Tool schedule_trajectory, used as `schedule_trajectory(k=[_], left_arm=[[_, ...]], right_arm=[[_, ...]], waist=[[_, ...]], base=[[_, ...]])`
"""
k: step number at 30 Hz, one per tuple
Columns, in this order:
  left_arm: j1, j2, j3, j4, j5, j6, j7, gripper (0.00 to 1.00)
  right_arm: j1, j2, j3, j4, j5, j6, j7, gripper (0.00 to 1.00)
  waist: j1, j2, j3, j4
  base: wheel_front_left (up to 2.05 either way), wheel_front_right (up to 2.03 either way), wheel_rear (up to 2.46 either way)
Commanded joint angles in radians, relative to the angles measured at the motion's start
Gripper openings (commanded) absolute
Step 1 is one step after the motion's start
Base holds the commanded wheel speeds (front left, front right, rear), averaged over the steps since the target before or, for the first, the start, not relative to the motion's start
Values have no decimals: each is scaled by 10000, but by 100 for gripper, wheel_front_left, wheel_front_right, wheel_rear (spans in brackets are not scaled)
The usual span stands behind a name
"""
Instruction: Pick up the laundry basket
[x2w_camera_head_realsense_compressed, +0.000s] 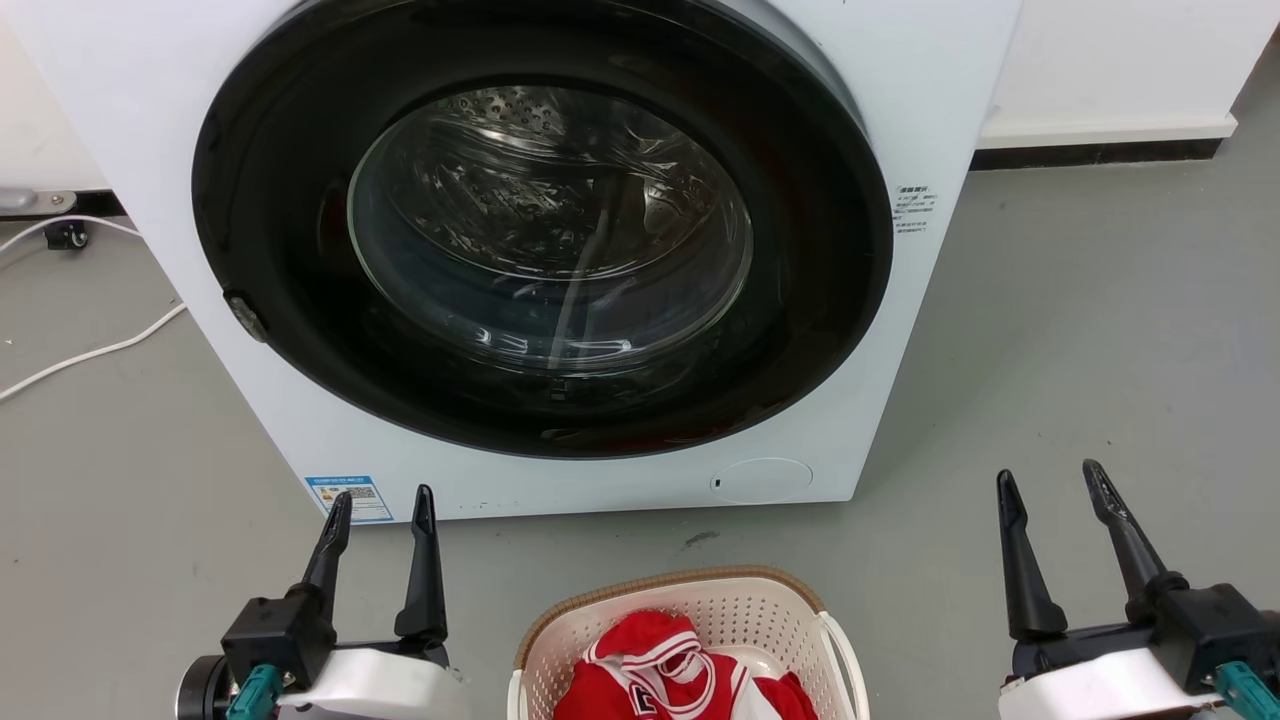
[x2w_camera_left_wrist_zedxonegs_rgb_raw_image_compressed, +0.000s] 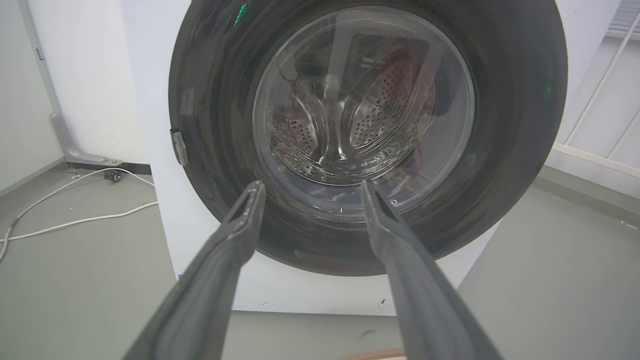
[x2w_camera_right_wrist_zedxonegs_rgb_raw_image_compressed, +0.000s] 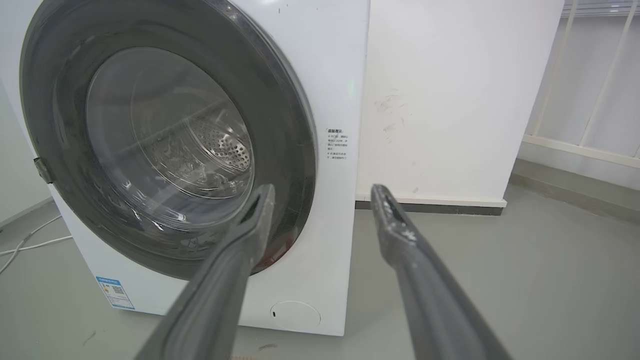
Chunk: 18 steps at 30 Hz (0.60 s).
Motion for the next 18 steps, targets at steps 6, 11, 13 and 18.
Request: schedule_trajectory(k=[6,11,13,18], left_arm=[[140,32,-51,-26,605,130,-189,100],[192,33,-47,-91,1105,274,-310,100],[217,34,-64,-116,1276,310,-335,100],[285,33,-85,-177,1518,415,-397,100]], right_arm=[[163,-57,-33,-121,-648,-3,-199,100],[213,-59,-133,-195,-892,-3,-304,100],[242,-58,-173,-208,-1012,-3,-324,100],[275,-60,-218,-184,-1087,-3,-378,100]], waist=[[0,0,-18,8],[0,0,-19,29],[0,0,-27,42],[0,0,-58,50]], base=[[0,0,0],[0,0,0],[0,0,0],[0,0,0]])
